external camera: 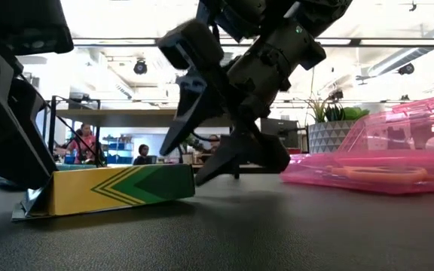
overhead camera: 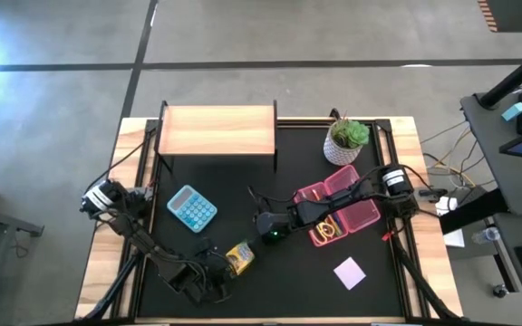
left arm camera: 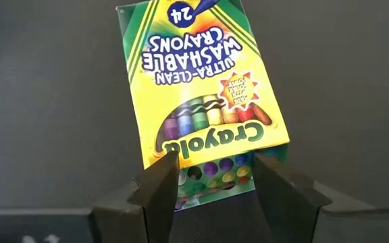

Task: Pack school essentials
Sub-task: Put the yellow crayon box into pink supply box

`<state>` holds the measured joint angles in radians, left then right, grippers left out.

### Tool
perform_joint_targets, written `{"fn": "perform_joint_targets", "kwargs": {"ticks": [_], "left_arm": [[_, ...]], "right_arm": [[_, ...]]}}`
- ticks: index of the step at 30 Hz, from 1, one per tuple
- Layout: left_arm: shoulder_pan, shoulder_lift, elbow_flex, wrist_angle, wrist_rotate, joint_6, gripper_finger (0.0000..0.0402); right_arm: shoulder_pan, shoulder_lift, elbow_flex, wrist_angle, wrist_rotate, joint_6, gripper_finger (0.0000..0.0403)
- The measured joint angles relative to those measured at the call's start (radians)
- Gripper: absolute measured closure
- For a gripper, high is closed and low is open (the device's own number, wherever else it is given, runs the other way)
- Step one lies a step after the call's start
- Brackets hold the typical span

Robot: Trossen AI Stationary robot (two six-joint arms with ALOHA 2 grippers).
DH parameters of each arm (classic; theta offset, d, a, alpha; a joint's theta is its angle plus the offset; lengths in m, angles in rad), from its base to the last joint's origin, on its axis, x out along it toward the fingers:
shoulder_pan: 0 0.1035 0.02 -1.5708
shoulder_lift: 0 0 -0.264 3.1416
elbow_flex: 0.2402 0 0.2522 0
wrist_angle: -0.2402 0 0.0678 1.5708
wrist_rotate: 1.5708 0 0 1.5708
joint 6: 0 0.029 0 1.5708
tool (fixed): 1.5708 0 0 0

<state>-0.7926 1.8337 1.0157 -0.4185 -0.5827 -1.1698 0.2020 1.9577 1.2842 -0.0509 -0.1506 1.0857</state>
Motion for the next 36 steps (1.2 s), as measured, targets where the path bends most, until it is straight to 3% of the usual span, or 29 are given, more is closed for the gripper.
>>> {"fn": "perform_joint_targets", "kwargs": {"ticks": [36], "left_arm": [[-0.033, 0.002, -0.007, -0.020, -0.008, 0.003, 0.0228]], "right_arm": [[-0.004, 0.071, 0.007, 0.256, -0.139, 0.056, 0.0195]]}}
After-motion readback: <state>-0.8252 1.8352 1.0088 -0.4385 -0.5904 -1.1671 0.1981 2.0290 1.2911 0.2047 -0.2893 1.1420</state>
